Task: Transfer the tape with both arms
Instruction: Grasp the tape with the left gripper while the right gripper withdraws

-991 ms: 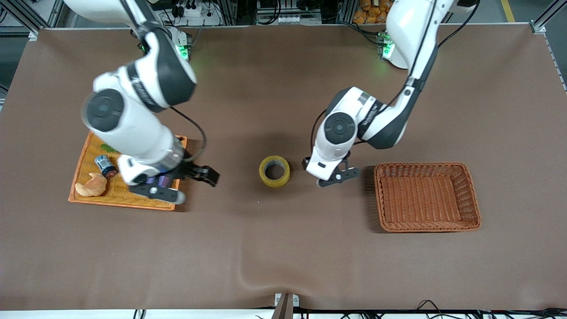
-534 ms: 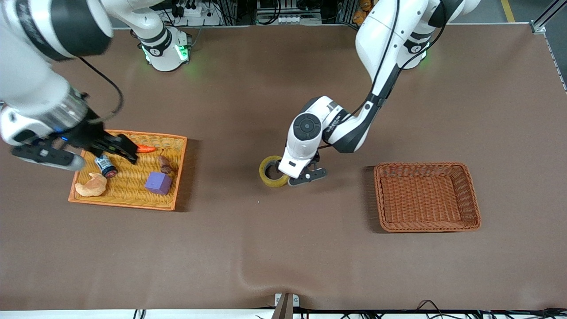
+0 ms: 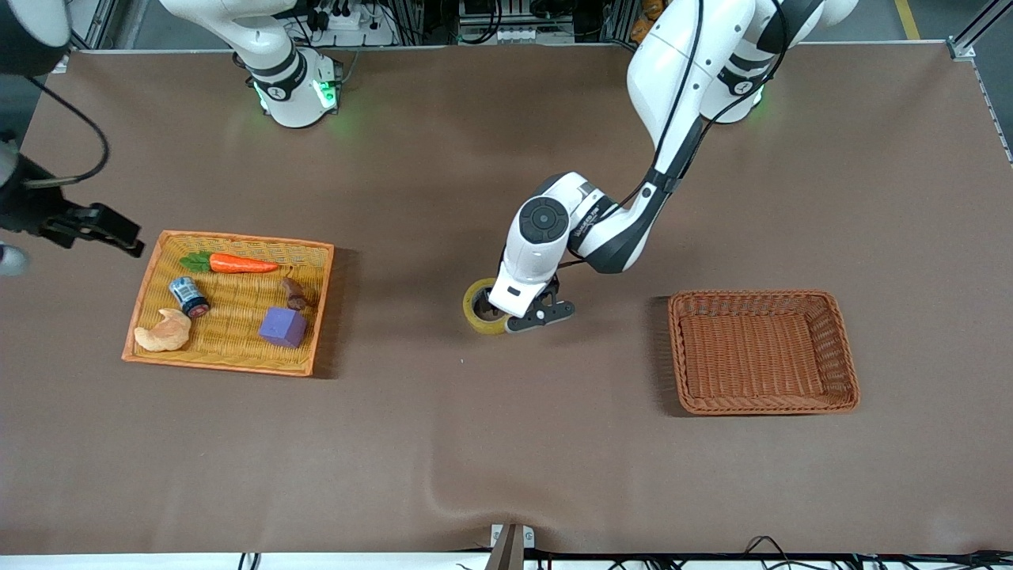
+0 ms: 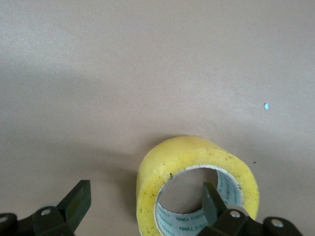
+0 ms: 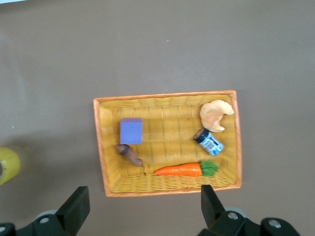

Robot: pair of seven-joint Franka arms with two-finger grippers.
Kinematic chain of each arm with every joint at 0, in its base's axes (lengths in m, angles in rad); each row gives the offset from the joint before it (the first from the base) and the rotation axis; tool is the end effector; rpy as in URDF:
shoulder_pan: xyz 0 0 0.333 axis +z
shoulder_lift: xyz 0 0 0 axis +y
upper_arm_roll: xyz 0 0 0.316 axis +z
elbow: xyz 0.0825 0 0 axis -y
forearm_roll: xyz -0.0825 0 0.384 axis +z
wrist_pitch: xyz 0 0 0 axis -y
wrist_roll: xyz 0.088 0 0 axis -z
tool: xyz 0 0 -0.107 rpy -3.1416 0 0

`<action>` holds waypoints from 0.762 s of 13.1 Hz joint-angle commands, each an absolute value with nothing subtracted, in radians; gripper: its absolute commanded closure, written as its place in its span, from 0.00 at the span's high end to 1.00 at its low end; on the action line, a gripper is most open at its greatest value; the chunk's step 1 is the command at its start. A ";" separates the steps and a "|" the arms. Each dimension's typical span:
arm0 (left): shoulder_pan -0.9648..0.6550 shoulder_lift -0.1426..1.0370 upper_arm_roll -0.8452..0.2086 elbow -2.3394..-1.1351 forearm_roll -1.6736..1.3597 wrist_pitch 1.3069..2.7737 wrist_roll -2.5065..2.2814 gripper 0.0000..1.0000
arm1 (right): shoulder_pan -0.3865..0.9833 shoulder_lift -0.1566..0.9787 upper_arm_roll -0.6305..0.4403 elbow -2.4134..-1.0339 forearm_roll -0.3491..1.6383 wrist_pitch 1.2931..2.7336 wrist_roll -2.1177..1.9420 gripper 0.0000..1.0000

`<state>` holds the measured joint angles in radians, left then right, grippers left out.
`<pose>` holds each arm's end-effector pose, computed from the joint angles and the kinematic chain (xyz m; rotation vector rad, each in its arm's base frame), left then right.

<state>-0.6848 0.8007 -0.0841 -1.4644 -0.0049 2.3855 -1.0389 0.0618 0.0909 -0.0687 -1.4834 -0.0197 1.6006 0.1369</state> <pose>0.5345 -0.5010 0.2173 2.9719 0.4530 0.0407 0.5858 -0.0042 0.6169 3.1092 -0.2229 0.0439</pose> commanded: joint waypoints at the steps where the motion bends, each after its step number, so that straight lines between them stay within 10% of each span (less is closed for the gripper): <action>1: -0.718 0.836 -0.075 -1.434 0.052 2.398 -1.042 1.00 | 0.029 0.104 -0.046 -1.454 -0.018 1.591 0.097 1.00; 6: -0.736 0.862 -0.074 -1.434 0.120 2.398 -1.045 1.00 | 0.028 0.132 -0.046 -1.428 -0.014 1.597 0.040 1.00; 8: -0.738 0.861 -0.074 -1.440 0.126 2.392 -1.042 0.00 | 0.037 0.170 -0.045 -1.414 -0.022 1.597 0.038 1.00; 10: -0.739 0.859 -0.074 -1.442 0.159 2.366 -1.043 0.00 | 0.031 0.176 -0.044 -1.407 -0.015 1.595 0.041 1.00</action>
<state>-0.7299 0.8476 -0.0819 -1.4629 0.1119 2.3888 -1.0376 0.0481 0.1494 -0.0572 -1.4523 -0.0197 1.6093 0.0541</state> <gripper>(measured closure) 0.330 0.000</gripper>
